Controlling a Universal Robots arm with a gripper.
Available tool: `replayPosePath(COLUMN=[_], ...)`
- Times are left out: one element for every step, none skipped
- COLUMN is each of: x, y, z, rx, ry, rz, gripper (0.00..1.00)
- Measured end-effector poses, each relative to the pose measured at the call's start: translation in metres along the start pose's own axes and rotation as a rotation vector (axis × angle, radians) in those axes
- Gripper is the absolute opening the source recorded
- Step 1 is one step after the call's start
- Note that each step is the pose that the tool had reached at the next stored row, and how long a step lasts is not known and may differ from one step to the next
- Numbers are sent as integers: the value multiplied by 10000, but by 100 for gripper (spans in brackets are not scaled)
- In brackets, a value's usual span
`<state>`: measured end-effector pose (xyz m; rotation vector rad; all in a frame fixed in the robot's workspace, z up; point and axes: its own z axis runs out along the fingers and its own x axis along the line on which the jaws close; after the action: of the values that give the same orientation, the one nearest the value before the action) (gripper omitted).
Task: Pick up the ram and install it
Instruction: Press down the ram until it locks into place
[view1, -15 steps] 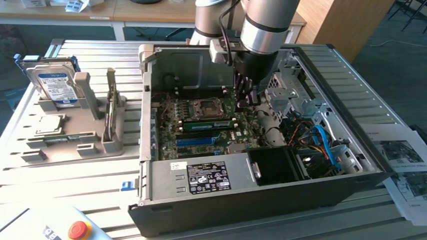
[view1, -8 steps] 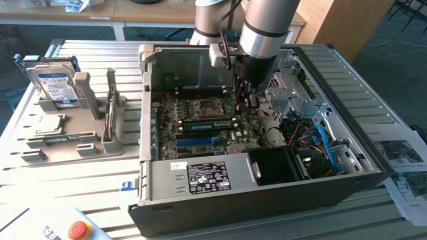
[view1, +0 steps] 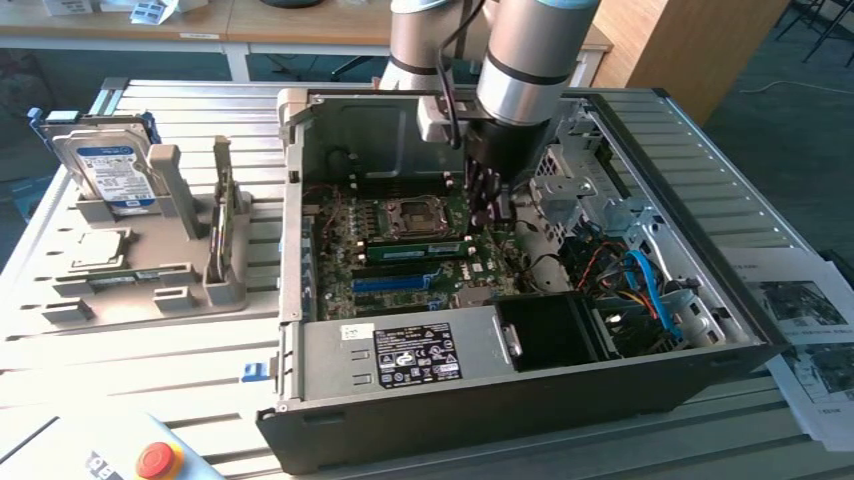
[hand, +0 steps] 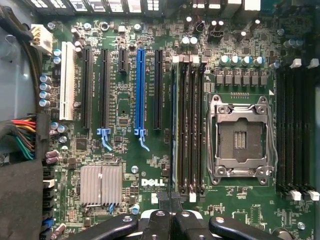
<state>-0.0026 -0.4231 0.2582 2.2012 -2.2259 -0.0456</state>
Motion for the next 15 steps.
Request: replayPosePath(x=[0, 0, 0, 1, 1, 1, 1, 0, 0, -4, -9, -15, -24, -35, -47], y=[0, 0, -1, -1, -1, -1, -1, -1, -1, -1, 0, 0, 0, -1, 0], z=[10, 19, 25, 26, 26, 26, 26, 27, 28, 32, 33, 36, 38, 42, 45], rx=[0, 0, 0, -1, -1, -1, -1, 0, 0, 1, 0, 0, 0, 1, 0], ry=[1, 1, 1, 3, 3, 2, 2, 1, 0, -3, -1, 0, 0, -1, 0], rz=[0, 0, 0, 0, 0, 0, 0, 0, 0, 1, 2, 1, 1, 1, 1], gripper=[10, 10, 10, 10, 10, 10, 10, 10, 10, 10, 10, 10, 10, 10, 10])
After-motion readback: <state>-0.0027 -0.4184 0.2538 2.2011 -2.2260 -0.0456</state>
